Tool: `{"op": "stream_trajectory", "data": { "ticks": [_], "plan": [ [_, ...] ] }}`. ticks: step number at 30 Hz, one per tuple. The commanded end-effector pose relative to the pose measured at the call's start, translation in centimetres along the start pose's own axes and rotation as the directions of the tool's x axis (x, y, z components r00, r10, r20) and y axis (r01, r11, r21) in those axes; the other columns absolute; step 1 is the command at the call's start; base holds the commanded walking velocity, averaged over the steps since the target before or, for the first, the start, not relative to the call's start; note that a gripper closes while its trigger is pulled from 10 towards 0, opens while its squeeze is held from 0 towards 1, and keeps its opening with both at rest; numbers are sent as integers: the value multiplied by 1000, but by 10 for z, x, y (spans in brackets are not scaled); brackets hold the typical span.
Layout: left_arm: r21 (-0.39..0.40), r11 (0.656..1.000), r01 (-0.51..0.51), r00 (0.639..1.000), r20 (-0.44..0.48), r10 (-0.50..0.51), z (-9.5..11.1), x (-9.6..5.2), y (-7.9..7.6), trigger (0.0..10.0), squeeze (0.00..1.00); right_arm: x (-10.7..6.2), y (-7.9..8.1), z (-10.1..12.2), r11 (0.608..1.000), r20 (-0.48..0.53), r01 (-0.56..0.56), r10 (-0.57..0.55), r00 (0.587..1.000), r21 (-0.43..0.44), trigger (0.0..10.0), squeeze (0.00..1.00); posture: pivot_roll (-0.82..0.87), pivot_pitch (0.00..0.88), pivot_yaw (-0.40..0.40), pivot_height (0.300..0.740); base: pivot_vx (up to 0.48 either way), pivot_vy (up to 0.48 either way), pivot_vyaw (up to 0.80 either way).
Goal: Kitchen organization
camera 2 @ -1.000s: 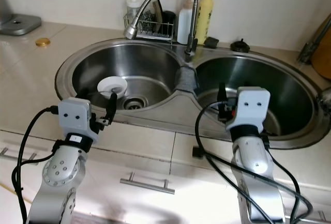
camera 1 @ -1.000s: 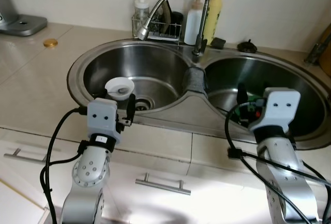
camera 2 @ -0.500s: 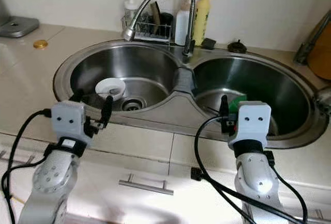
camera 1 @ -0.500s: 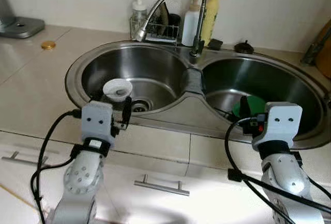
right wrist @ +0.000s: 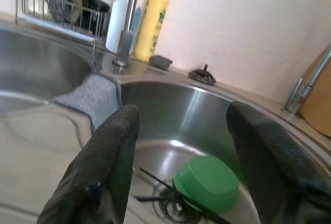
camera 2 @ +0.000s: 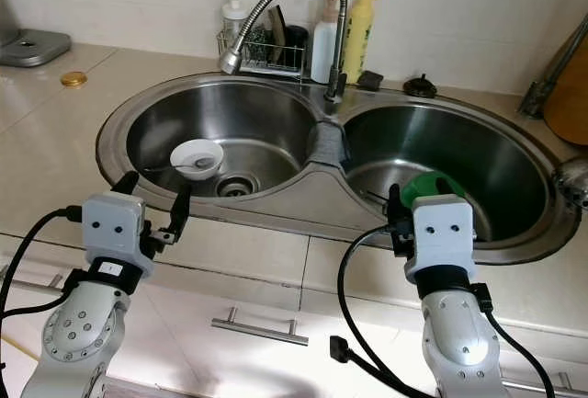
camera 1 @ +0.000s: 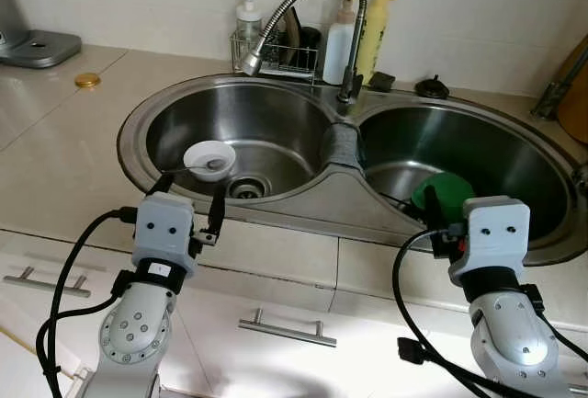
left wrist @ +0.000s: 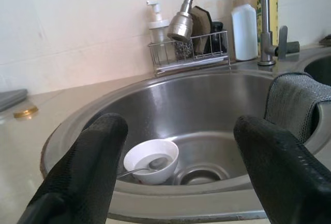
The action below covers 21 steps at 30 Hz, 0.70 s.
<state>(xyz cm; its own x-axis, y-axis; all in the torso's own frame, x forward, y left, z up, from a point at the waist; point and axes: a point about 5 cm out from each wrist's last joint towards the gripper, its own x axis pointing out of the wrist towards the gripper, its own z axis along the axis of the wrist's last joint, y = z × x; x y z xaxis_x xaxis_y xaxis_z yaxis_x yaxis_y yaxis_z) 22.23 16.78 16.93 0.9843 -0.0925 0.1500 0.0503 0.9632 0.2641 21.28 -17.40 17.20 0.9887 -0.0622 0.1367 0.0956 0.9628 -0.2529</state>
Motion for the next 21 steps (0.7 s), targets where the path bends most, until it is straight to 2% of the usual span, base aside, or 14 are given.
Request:
{"op": "stream_trajectory", "data": {
  "ticks": [1,3,7,11,13,15,19,21],
  "plan": [
    [17,1000,7,1000,0,-7,5,-2,0,10000,0,-3,-3,6,999,22,0,0,1000,-35,10000,0,116,0,-65,740,0,0,0],
    [37,999,10,999,-34,-9,7,-7,1,10000,0,-7,-1,5,998,12,-11,12,1000,-54,10000,0,122,0,-59,740,0,0,0],
    [-6,1000,-9,998,-57,9,9,-12,-1,10000,0,-10,0,5,997,8,-25,25,1000,-73,10000,0,127,0,-59,740,0,0,0],
    [-2,1000,-9,997,-75,9,-3,-6,-1,10000,0,-10,2,5,998,-12,-28,27,1000,-60,10000,0,114,0,-65,740,0,0,0],
    [32,999,-9,996,-90,12,-9,0,2,10000,0,-10,4,5,996,-18,-47,46,999,-77,10000,0,102,0,-60,740,0,0,0],
    [8,1000,-19,995,-96,20,-10,0,3,10000,0,-11,5,4,997,-24,-48,47,999,-67,10000,0,98,0,-53,740,0,0,0],
    [20,1000,3,996,-92,-1,-9,-3,2,10000,0,-13,3,4,996,-35,-58,56,998,-64,10000,0,104,0,-58,740,0,0,0],
    [2,1000,-10,997,-77,10,-8,-2,3,10000,0,-13,8,0,997,-46,-55,53,998,-58,10000,0,115,0,-60,740,0,0,0]
  ]
}}
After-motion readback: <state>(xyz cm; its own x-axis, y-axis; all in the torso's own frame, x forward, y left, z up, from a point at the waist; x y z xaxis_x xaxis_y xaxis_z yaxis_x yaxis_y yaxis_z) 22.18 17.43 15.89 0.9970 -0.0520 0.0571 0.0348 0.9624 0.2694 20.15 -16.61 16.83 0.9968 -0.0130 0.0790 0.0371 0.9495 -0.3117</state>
